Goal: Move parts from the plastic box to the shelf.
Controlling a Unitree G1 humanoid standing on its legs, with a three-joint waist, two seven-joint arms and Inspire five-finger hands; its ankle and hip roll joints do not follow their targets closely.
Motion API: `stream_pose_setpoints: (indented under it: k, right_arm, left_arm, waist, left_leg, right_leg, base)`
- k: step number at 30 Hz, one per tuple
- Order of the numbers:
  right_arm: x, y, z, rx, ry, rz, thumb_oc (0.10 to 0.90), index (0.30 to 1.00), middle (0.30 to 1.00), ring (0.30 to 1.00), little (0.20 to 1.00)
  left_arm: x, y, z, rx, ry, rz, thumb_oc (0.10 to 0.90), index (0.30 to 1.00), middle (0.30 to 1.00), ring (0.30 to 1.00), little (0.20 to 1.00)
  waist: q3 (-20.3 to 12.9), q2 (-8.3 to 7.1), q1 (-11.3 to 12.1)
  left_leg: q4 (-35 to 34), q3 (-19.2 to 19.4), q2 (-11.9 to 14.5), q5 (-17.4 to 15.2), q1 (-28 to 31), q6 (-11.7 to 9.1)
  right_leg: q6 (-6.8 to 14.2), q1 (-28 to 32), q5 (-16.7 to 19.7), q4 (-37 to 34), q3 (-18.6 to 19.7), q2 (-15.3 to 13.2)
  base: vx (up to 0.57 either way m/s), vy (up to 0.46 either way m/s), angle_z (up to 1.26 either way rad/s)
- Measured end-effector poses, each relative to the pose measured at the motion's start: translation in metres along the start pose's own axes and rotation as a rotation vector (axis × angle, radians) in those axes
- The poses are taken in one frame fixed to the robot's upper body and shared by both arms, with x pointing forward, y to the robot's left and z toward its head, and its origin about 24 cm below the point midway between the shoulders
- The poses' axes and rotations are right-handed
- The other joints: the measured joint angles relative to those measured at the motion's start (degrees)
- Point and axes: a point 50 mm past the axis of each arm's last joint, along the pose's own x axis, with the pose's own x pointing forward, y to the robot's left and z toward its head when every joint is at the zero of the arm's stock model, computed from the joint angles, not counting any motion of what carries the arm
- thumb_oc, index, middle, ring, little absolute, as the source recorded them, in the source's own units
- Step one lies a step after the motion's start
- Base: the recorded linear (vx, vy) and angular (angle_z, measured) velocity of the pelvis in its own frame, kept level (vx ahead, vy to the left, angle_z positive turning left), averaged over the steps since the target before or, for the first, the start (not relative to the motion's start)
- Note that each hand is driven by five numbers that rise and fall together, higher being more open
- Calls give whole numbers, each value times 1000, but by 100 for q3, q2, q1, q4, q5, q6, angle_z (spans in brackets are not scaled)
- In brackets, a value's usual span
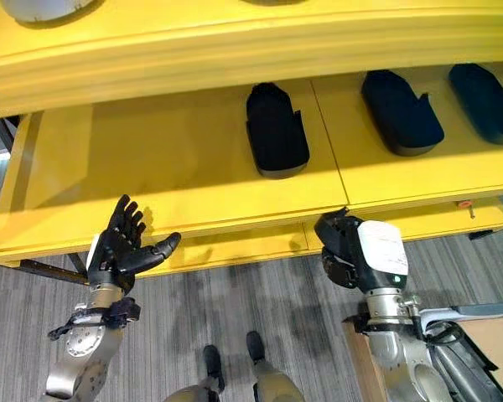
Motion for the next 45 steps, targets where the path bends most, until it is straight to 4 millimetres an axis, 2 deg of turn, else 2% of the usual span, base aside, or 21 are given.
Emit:
stream_pose_setpoints:
  k: [2,4,5,6,7,8,9,11,13,14,15,17,18,19,20,23,26,30,35,45]
  right_arm:
    - [0,-1,-1,-3,4,-1,400,300,300,300,300]
    - [-4,-2,-6,-16,22,1,400,300,300,300,300]
    - [-5,-4,-8,-30,24,7,400,300,300,300,300]
    - [-6,-3,-9,-30,24,11,400,300,300,300,300]
    - [-8,-2,-9,-30,29,18,400,300,300,300,300]
    - [-10,-2,-11,-29,38,22,400,300,300,300,300]
    - [-12,-1,-12,-23,50,17,400,300,300,300,300]
    - [-15,-3,-15,-16,81,-2,400,300,300,300,300]
    - [-15,-5,-18,-21,101,-20,400,300,300,300,300]
    - [-14,-5,-19,-23,105,-27,400,300,300,300,300]
    - [-11,-5,-19,-25,101,-30,400,300,300,300,300]
    - [-7,-7,-19,-23,105,-57,400,300,300,300,300]
    - [-7,-11,-21,-33,111,-83,400,300,300,300,300]
    - [-5,-14,-22,-47,106,-92,400,300,300,300,300]
    - [-7,-14,-22,-41,117,-101,400,300,300,300,300]
    - [-6,-11,-18,-29,112,-101,400,300,300,300,300]
    - [-1,-4,-6,19,89,-102,400,300,300,300,300]
    - [9,3,8,63,45,-99,400,300,300,300,300]
    - [12,3,11,71,30,-102,400,300,300,300,300]
    - [14,3,11,107,41,-94,400,300,300,300,300]
  left_arm:
    - [1,0,0,0,2,-4,900,1000,1000,1000,1000]
    - [5,-5,-4,-3,12,-33,900,1000,1000,1000,1000]
    - [8,-9,-5,-11,12,-43,900,1000,1000,1000,1000]
    - [6,-9,-8,-18,23,-34,900,1000,1000,1000,1000]
    - [3,-8,-12,-24,43,-24,900,1000,1000,1000,1000]
    - [3,-7,-15,-22,53,-21,900,1000,1000,1000,1000]
    - [3,-6,-16,-18,59,-17,900,1000,1000,1000,1000]
    - [3,-6,-16,-19,57,-16,900,1000,1000,1000,1000]
    - [3,-6,-17,-19,59,-13,900,1000,1000,1000,1000]
    - [3,-6,-17,-20,60,-11,900,1000,1000,1000,1000]
    - [2,-5,-18,-23,63,-3,900,1000,1000,1000,1000]
    - [1,-5,-19,-20,72,-6,900,1000,1000,1000,1000]
    - [0,-6,-20,-23,74,-12,900,1000,1000,1000,1000]
    - [0,-7,-17,-25,62,-13,900,1000,1000,1000,1000]
    - [1,-5,-15,-16,57,-18,900,1000,1000,1000,1000]
    - [6,-8,-7,-13,21,-29,900,1000,1000,1000,1000]
    - [8,-2,-2,18,4,-22,900,1000,1000,1000,1000]
    - [10,5,4,23,-21,24,900,1000,1000,1000,1000]
    - [9,6,4,24,-21,32,900,1000,1000,1000,1000]
    - [8,7,2,23,-14,45,900,1000,1000,1000,1000]
  waist:
    - [1,3,-14]
    - [11,-38,-109]
    - [48,-90,-61]
    - [56,-98,9]
    - [93,-136,90]
    - [104,-121,71]
    - [111,-141,69]
    - [112,-141,60]
    - [111,-133,28]
    - [82,-73,-38]
    - [86,-78,-59]
    - [98,0,-84]
    - [98,109,-158]
    - [102,261,-212]
    - [109,262,-272]
    - [111,212,-212]
    - [119,182,-77]
    - [142,38,-23]
    - [109,-211,1]
    - [81,-274,-32]
  left_leg:
    - [40,-88,-12,53,9,-80]
    - [720,-248,-183,106,-409,-191]
    - [1533,-386,-318,107,-811,-277]
    - [1897,-464,-361,36,-974,-421]
    - [2009,-602,-316,-118,-1027,-413]
    - [2001,-753,-268,-209,-1038,-401]
    - [1716,-720,-42,-232,-1031,-386]
    - [1082,-721,527,-120,-1045,-539]
    - [439,-736,1083,50,-1063,-750]
    - [145,-716,1254,97,-979,-771]
    - [8,-711,1292,94,-907,-776]
    - [22,-546,1038,143,-635,-740]
    - [-12,-365,747,263,-446,-643]
    - [-11,-391,633,449,-304,-491]
    - [-9,-333,498,365,-264,-369]
    - [-5,-145,71,258,-231,-111]
    - [-4,152,-215,137,-250,111]
    - [-7,506,-326,77,-387,212]
    - [-13,542,-245,97,-483,183]
    - [-10,521,-27,172,-477,75]
  right_leg:
    - [-9,43,-33,0,-26,-12]
    - [-18,62,-103,2,-224,-177]
    - [-86,84,-155,6,-266,-366]
    - [-100,131,-131,10,-266,-431]
    - [-94,197,-154,9,-235,-447]
    - [-168,274,-250,7,-252,-467]
    - [-164,312,-262,7,-275,-481]
    - [-216,327,-252,9,-322,-453]
    - [-39,331,-287,9,-282,-400]
    - [22,331,-309,8,-237,-317]
    - [67,339,-311,8,-166,-330]
    - [199,410,-333,10,-2,-417]
    - [295,477,-394,9,61,-472]
    - [380,513,-455,10,124,-462]
    - [463,539,-523,10,155,-582]
    - [594,499,-504,6,299,-1025]
    - [879,342,-431,4,506,-1323]
    - [1006,24,-353,3,654,-1465]
    - [1069,-91,-406,4,654,-1380]
    - [1025,-83,-376,4,639,-1163]
  base:
    - [-47,-152,26]
    - [-39,-121,63]
    - [0,-65,43]
    - [23,-23,10]
    - [60,11,1]
    - [83,34,4]
    - [85,55,14]
    - [115,111,5]
    - [140,135,-6]
    - [160,237,-21]
    - [132,271,-46]
    - [138,287,-61]
    - [100,274,-48]
    - [124,370,-27]
    - [80,267,-12]
    - [60,218,-9]
    - [21,175,-33]
    - [11,44,-46]
    - [38,-9,-7]
    - [10,-13,-1]
